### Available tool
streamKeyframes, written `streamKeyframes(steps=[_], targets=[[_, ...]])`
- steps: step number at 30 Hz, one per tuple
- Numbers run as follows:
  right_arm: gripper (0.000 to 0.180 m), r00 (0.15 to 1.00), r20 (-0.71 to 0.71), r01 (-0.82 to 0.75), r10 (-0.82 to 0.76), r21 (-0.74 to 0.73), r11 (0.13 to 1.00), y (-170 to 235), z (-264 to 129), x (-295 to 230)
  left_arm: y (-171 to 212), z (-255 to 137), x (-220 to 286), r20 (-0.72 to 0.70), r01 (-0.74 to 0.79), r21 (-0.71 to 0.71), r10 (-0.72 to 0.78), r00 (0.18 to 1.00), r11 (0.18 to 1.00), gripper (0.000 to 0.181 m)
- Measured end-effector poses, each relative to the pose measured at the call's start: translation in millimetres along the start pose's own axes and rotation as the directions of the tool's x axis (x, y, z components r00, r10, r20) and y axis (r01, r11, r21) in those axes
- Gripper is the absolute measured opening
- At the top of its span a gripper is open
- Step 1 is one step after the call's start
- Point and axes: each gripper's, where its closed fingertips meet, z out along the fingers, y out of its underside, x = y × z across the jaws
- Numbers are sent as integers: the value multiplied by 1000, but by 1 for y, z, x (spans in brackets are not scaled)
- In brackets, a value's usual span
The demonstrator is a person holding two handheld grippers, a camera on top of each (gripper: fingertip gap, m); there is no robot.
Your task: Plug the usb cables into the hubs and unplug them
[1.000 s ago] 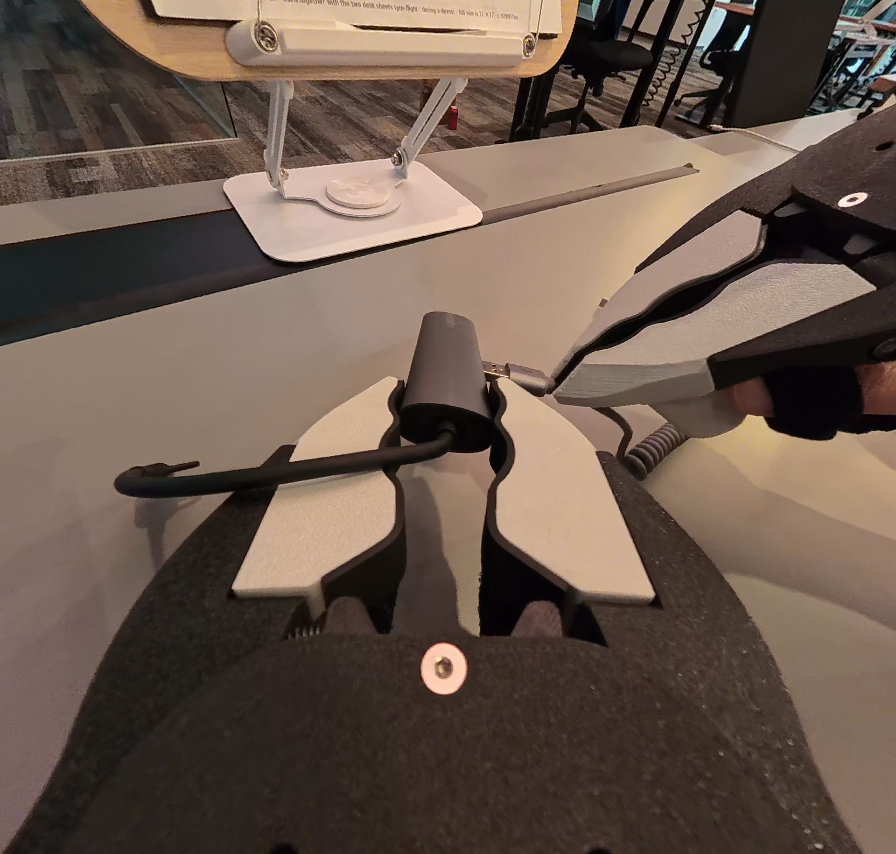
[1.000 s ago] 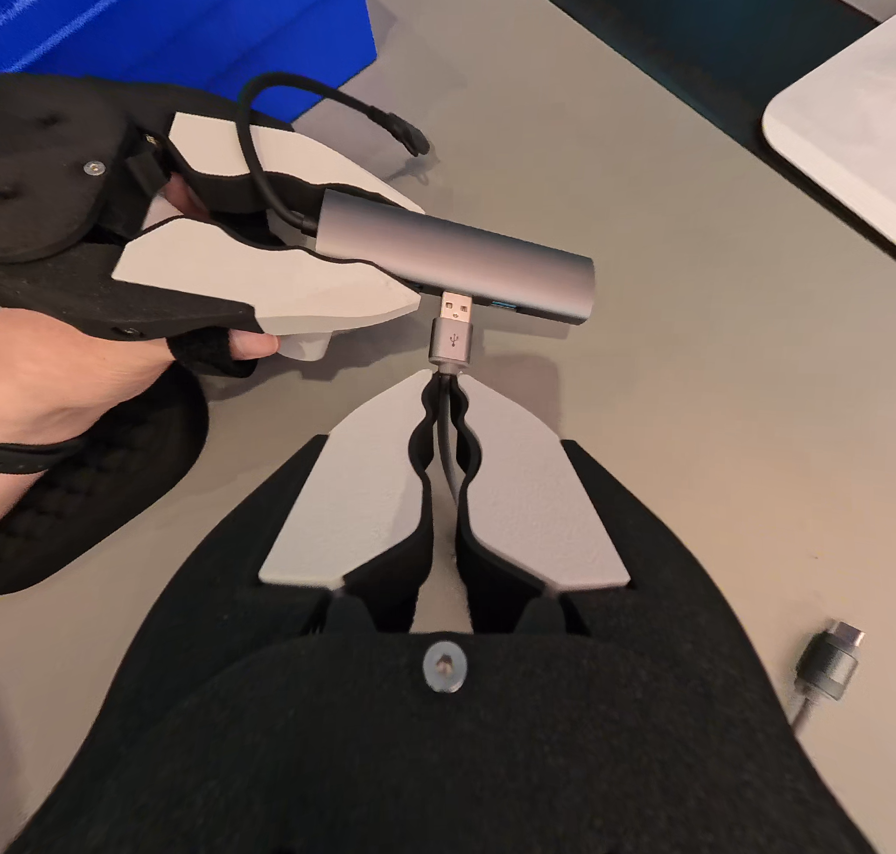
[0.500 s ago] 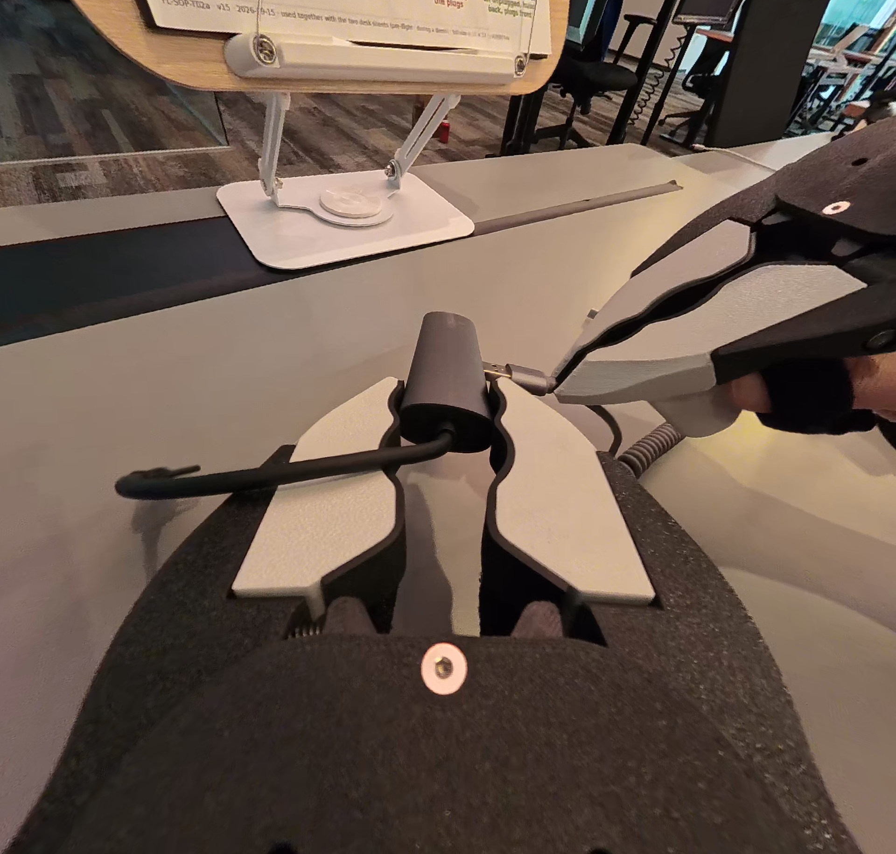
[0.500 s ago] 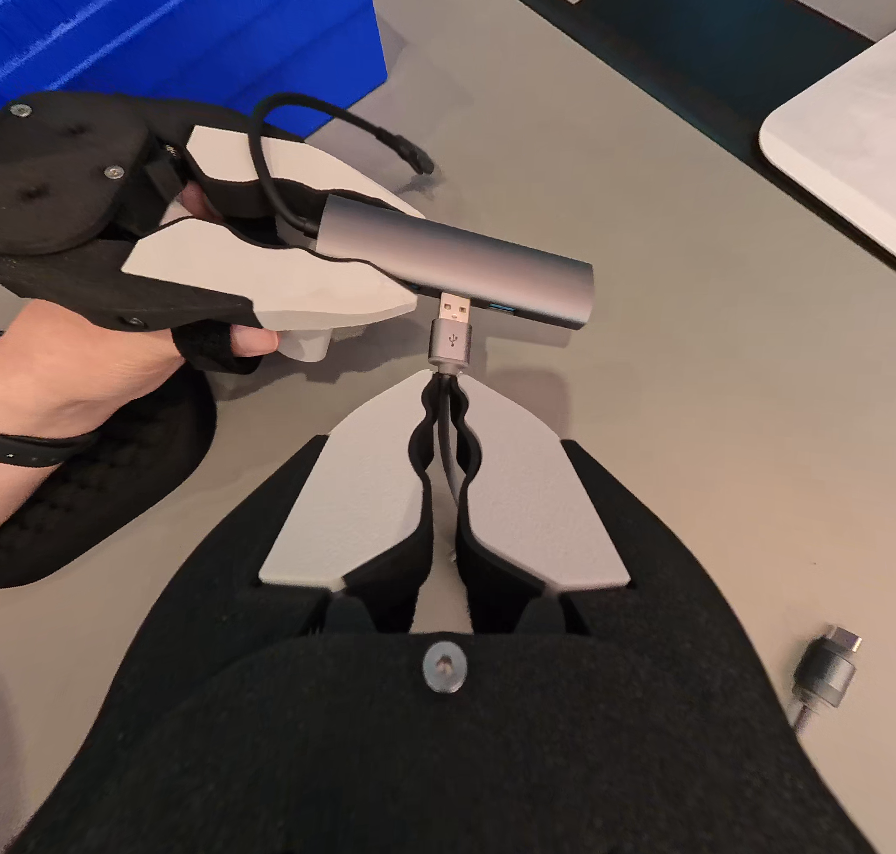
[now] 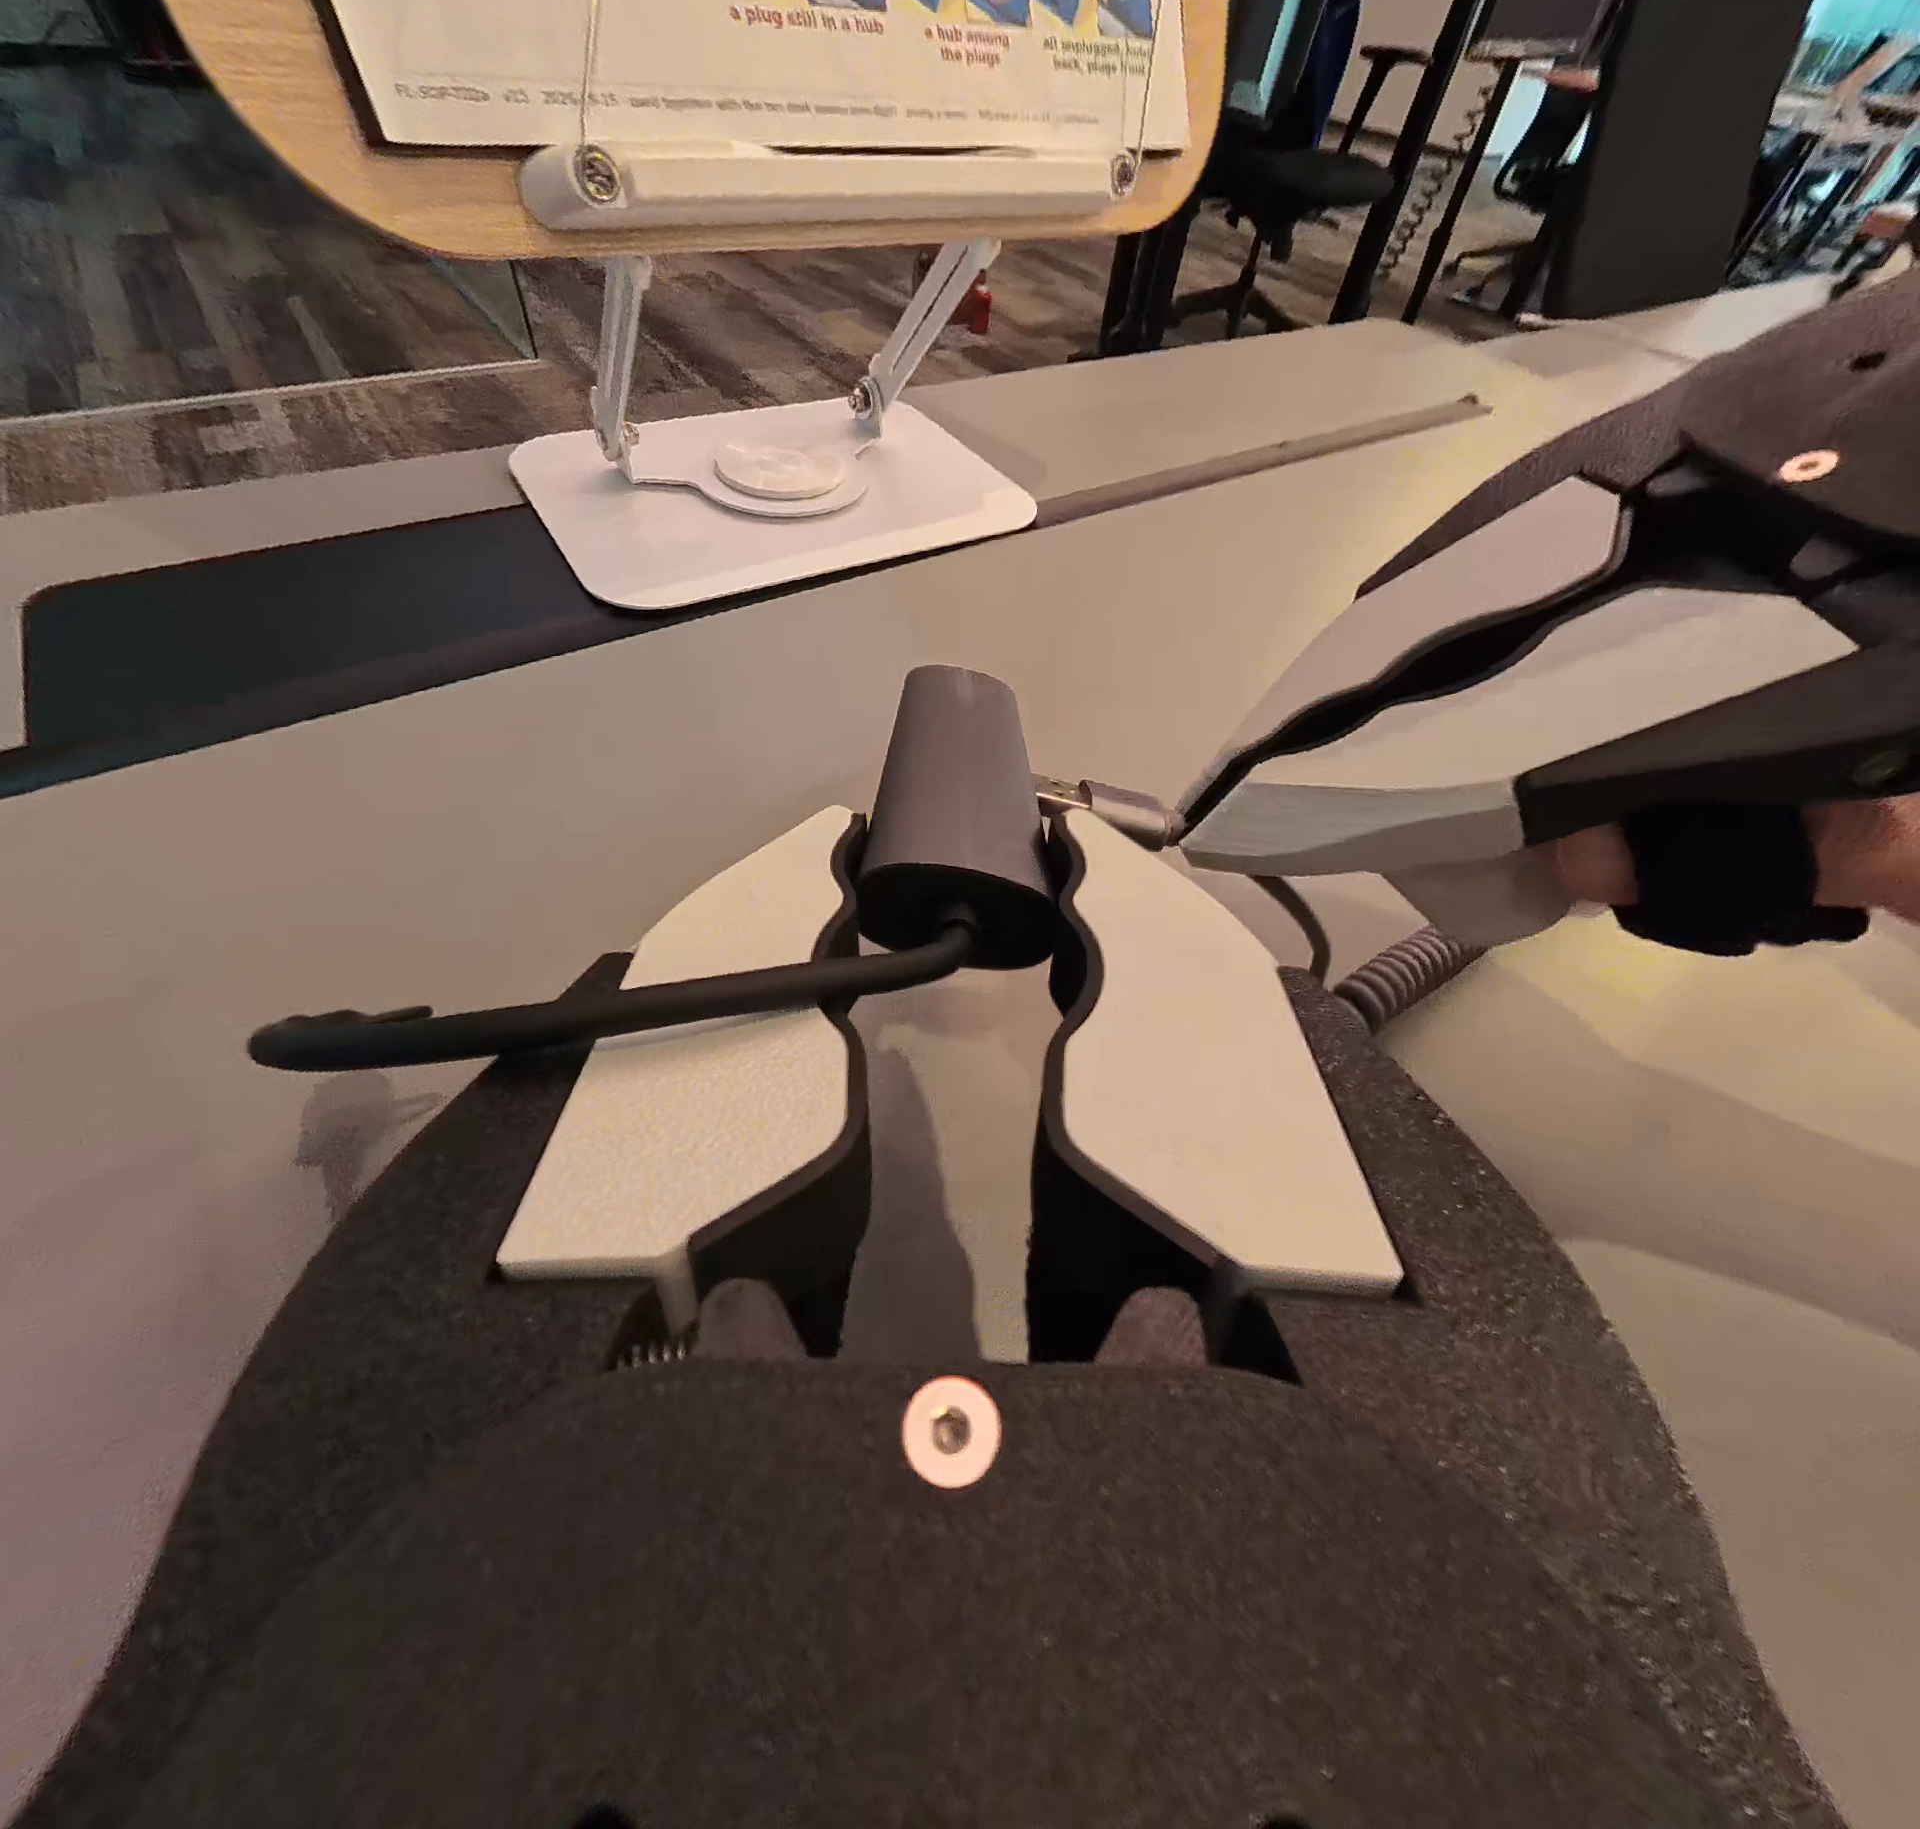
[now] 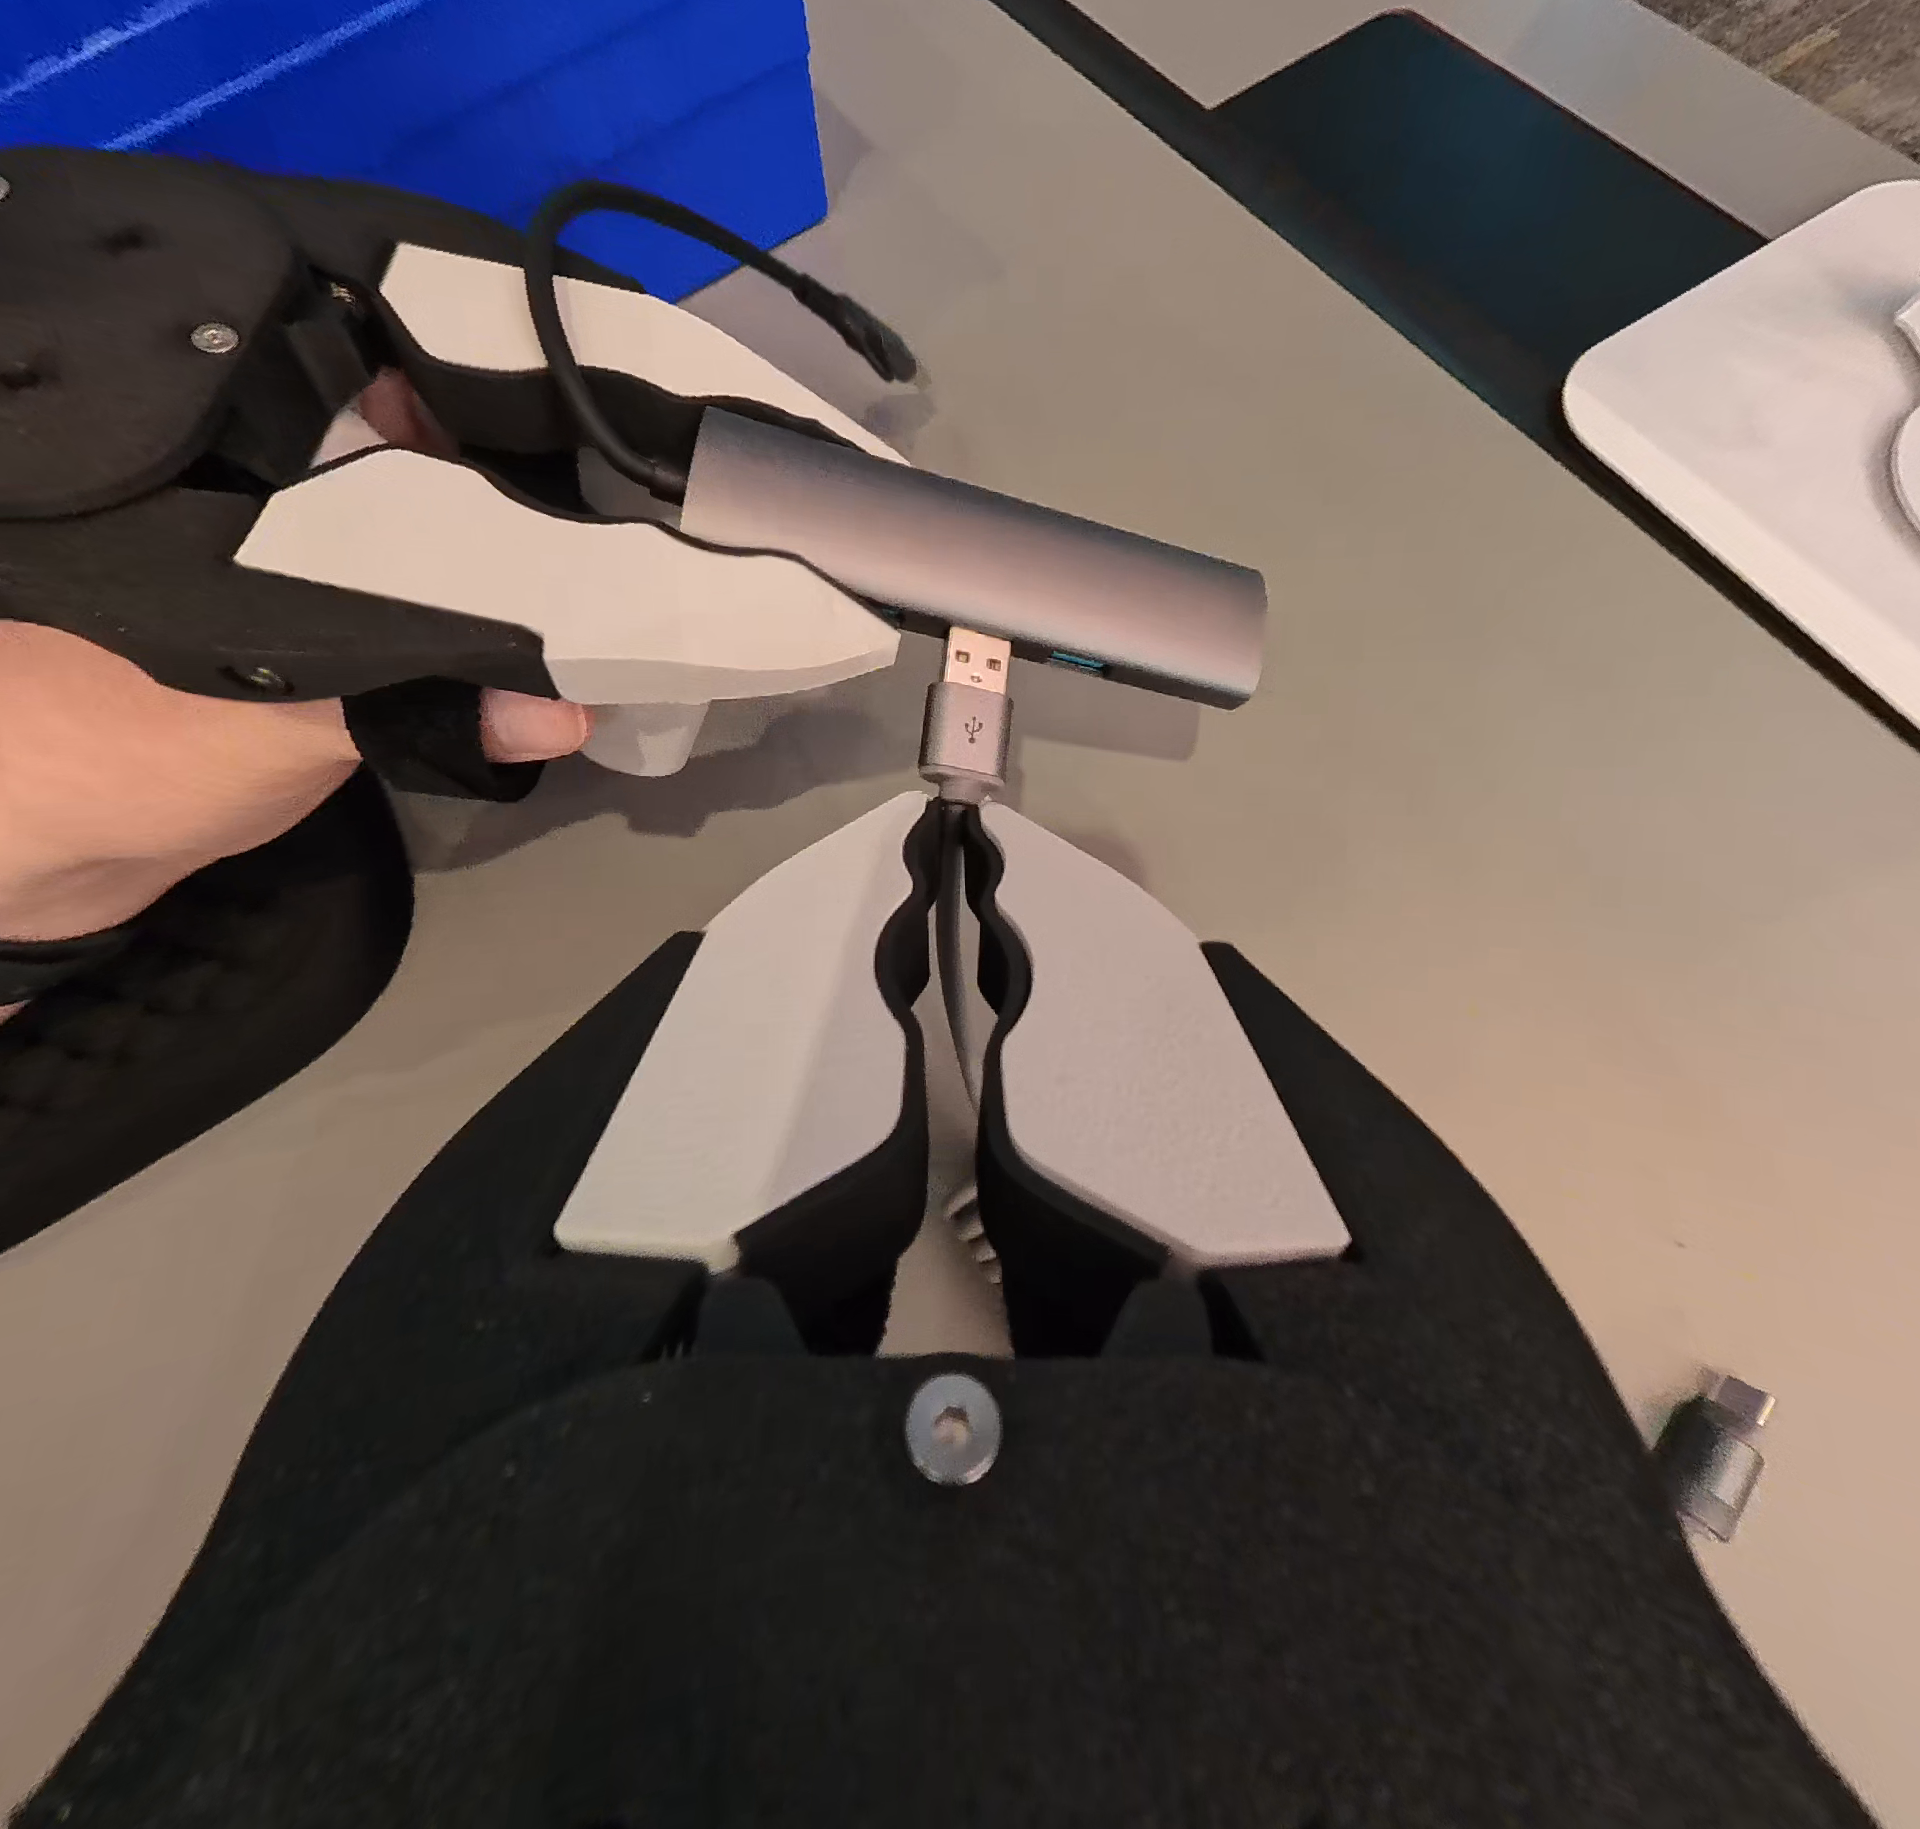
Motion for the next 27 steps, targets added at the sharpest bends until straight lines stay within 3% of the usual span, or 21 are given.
streamKeyframes(steps=[12,27], targets=[[3,996,-69,52,-50,23,998,-4,-3,6,10,4,1,17,-44,-71,45,999,997,32],[3,999,-34,36,-37,-23,999,3,0,5,8,3,-3,-19,126,-31,-126,992,992,32]])
